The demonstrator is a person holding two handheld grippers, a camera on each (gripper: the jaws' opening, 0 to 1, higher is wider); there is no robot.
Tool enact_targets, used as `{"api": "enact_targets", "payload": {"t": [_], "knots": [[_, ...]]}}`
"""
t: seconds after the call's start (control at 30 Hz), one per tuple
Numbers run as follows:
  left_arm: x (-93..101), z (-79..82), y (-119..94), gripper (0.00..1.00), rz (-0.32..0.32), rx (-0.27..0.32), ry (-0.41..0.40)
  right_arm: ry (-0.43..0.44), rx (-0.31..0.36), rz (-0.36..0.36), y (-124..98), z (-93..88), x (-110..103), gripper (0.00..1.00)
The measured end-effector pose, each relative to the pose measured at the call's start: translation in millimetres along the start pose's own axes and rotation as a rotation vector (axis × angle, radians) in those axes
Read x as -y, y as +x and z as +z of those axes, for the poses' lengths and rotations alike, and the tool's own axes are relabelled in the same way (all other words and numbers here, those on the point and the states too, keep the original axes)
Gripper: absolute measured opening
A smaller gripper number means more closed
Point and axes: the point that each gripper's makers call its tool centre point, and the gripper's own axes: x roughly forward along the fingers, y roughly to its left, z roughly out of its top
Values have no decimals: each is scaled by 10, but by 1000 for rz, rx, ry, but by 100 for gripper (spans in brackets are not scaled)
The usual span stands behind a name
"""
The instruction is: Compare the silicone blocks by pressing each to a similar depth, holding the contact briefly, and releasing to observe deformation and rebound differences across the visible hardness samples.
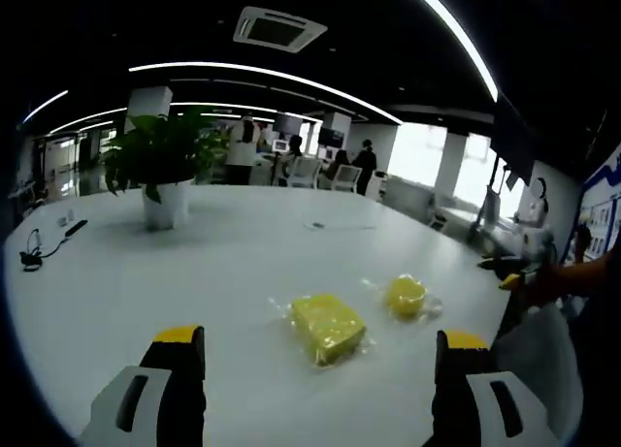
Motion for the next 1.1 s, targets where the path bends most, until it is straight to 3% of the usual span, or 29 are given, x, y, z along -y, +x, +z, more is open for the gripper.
{"api": "enact_targets", "payload": {"t": [0.33, 0.63, 1.1], "knots": [[-15, -40, -13, 100, -7, -13, 28, -15, -12, 2, -30, 25, 0, 97], [-45, 59, -61, 100, -2, 17, 12, -16, -31, 11, -43, -15, -90, 97], [-58, -1, -122, 100, -4, -12, 24, -2, -26, 3, -77, 8, -103, 97]]}}
